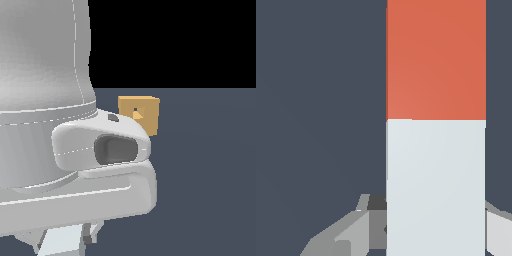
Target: Insert the peg into the horizontal hole in a box.
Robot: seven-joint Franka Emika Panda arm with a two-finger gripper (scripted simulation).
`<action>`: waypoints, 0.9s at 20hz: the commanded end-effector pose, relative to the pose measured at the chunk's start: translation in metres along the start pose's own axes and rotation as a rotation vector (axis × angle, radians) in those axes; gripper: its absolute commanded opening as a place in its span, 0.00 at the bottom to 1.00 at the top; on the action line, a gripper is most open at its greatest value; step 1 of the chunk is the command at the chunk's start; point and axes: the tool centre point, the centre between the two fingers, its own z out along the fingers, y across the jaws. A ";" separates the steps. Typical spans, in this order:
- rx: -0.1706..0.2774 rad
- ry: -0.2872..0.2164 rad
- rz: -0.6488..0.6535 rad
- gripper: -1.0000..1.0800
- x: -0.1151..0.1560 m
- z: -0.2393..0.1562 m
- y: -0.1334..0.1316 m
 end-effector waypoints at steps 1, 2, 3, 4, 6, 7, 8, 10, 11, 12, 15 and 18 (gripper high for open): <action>-0.002 -0.001 0.001 0.00 0.018 -0.006 0.013; -0.002 -0.001 0.002 0.00 0.027 -0.008 0.018; -0.002 -0.001 0.004 0.00 0.036 -0.011 0.024; -0.002 -0.001 0.005 0.00 0.045 -0.014 0.031; -0.002 -0.001 0.008 0.00 0.065 -0.019 0.044; -0.002 -0.001 0.010 0.00 0.075 -0.022 0.051; -0.002 -0.001 0.011 0.00 0.085 -0.025 0.058; -0.002 -0.001 0.014 0.00 0.105 -0.031 0.073; -0.002 -0.001 0.016 0.00 0.115 -0.034 0.080; -0.002 -0.001 0.018 0.00 0.125 -0.037 0.087; -0.002 -0.001 0.022 0.00 0.154 -0.046 0.108; -0.002 -0.001 0.026 0.00 0.179 -0.053 0.127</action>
